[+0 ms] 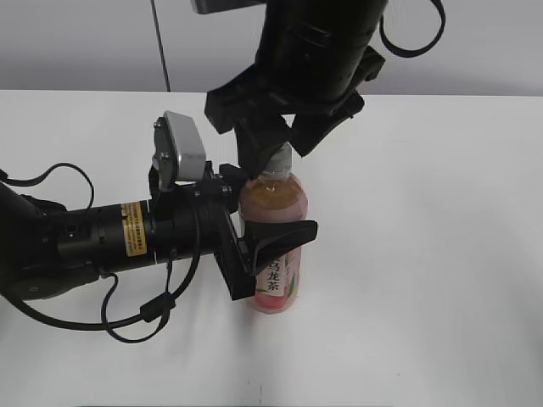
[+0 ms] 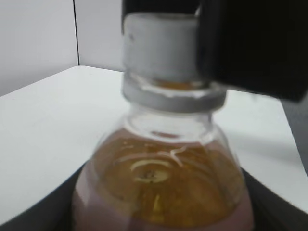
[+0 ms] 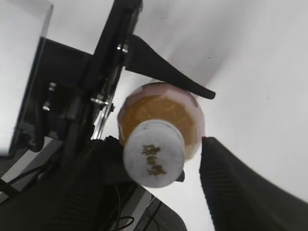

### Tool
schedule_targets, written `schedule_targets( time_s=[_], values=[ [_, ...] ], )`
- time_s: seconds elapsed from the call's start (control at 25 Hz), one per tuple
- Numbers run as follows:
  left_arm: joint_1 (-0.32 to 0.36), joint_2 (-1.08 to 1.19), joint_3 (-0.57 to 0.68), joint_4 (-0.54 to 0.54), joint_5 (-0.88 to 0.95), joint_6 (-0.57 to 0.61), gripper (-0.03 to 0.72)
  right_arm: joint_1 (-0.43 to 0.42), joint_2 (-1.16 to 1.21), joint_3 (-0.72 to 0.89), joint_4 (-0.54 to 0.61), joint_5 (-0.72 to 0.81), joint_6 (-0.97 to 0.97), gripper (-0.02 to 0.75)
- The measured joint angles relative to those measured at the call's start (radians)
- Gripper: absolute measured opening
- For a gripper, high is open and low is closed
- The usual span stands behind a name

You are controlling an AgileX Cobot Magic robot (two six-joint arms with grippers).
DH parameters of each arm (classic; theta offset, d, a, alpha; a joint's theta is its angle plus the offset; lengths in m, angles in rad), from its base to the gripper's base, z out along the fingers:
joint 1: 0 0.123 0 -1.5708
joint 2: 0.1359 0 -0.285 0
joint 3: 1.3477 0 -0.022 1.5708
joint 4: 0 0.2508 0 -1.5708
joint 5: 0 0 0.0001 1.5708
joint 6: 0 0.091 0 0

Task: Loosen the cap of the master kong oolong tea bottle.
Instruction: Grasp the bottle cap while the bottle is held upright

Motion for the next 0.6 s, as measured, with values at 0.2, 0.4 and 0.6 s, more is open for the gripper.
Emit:
schedule_targets(
  time_s=[0.2, 0.4, 0.6],
  values=[
    [0.0, 0.0, 0.0, 0.0, 0.0, 0.0, 0.457, 0.0, 0.0, 0.0, 0.036, 0.0, -0.034, 0.431],
    [0.0, 0.0, 0.0, 0.003, -0.001, 0.0, 0.457, 0.0, 0.0, 0.0, 0.016, 0.002, -0.038, 0.3],
    [0.0, 0.0, 0.0, 0.003, -0.001, 0.0, 0.457, 0.0, 0.0, 0.0, 0.011, 0.002, -0.076, 0.279]
  ],
)
